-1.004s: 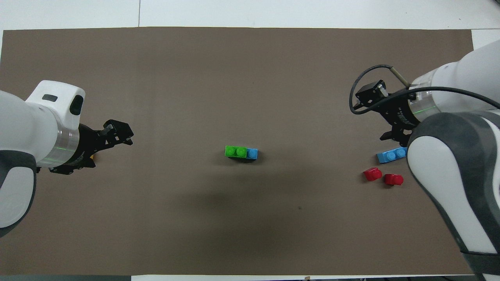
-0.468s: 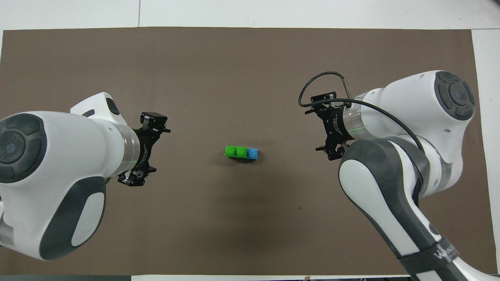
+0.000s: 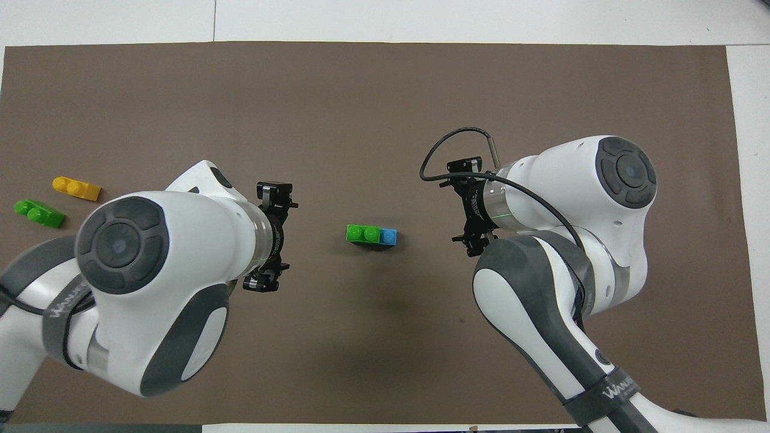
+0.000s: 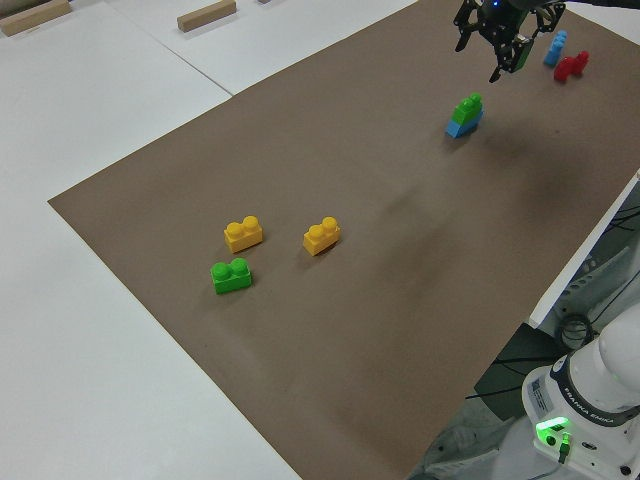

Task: Remove green block with left arm and hold with right
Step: 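Reach the left and right grippers toward the joined green-blue bricks, then grip the green brick with the left gripper while the right gripper grips the blue brick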

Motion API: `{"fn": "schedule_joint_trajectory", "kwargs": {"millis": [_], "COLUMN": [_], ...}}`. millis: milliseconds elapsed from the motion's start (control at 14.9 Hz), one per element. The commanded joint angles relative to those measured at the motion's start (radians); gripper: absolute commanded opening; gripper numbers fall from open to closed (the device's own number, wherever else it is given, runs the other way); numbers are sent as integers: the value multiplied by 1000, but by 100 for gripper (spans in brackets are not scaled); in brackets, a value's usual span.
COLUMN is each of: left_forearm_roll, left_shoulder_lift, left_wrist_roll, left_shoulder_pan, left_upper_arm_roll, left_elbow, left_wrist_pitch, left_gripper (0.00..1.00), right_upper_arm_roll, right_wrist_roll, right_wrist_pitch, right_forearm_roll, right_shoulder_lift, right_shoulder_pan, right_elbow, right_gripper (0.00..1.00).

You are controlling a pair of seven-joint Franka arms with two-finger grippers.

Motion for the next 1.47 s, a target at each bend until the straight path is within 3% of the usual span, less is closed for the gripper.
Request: {"fn": "schedule_joint_trajectory", "kwargs": {"millis": [0, 468, 669, 937, 1204, 1405], "left_forearm_roll": [-13, 1, 2, 2, 53, 54], "left_shoulder_lift": [64, 220, 244, 281, 382, 385], "left_wrist_roll": [-68, -210, -240, -267, -313, -317], "left_shoulder_pan": [-40, -63, -64, -66, -70, -84], "left_upper_arm_roll": [16, 16, 16, 16, 16, 16], "left_elbow": [22, 128, 134, 134, 188, 183], "left_wrist_pitch": [34, 36, 54, 98, 112, 112], "left_gripper": [100, 100, 100, 100, 100, 100], "right_upper_arm_roll": [0, 0, 0, 0, 0, 0], "right_wrist_roll": [30, 136, 231, 222, 211, 210], "right_wrist_pitch": [28, 138, 187, 227, 253, 292], "right_forearm_roll": [22, 133, 136, 134, 134, 134], "right_shoulder_lift": [7, 29, 32, 61, 95, 122], "right_shoulder_pan": [4, 37, 50, 89, 109, 129], "right_elbow": [-30, -80, -96, -109, -112, -114], "right_gripper": [98, 98, 98, 98, 98, 98]}}
